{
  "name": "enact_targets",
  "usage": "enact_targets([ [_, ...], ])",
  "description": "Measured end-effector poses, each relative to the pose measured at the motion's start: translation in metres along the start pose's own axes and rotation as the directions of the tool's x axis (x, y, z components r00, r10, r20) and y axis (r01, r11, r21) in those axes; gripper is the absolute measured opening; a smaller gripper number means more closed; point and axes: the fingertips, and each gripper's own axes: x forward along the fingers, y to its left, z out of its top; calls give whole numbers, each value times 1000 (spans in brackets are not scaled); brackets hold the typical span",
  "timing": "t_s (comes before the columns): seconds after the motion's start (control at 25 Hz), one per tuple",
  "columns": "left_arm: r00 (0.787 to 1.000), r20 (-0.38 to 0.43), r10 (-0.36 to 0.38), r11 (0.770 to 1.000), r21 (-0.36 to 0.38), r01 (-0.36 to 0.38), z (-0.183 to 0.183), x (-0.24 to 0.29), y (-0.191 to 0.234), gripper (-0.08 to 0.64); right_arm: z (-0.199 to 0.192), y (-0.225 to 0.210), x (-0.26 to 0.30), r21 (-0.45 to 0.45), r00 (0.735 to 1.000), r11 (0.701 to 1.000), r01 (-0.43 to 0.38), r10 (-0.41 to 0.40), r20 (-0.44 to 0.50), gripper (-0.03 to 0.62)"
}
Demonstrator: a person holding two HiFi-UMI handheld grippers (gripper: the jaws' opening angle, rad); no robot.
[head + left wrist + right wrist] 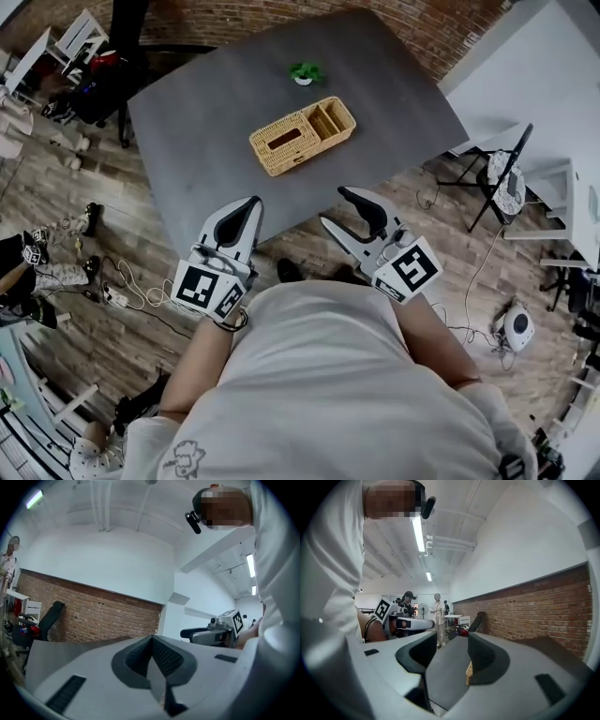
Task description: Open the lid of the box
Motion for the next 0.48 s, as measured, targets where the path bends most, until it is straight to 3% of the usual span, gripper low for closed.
enact_targets([
  [0.28, 999, 5, 41, 999, 12, -41, 5, 1, 24, 11, 4, -7, 36, 9, 997, 997, -73, 73, 7, 209],
  [0.48, 993, 17, 120, 993, 18, -120, 12, 13, 40, 11, 6, -28, 58, 19, 988, 988, -153, 153, 19, 207],
])
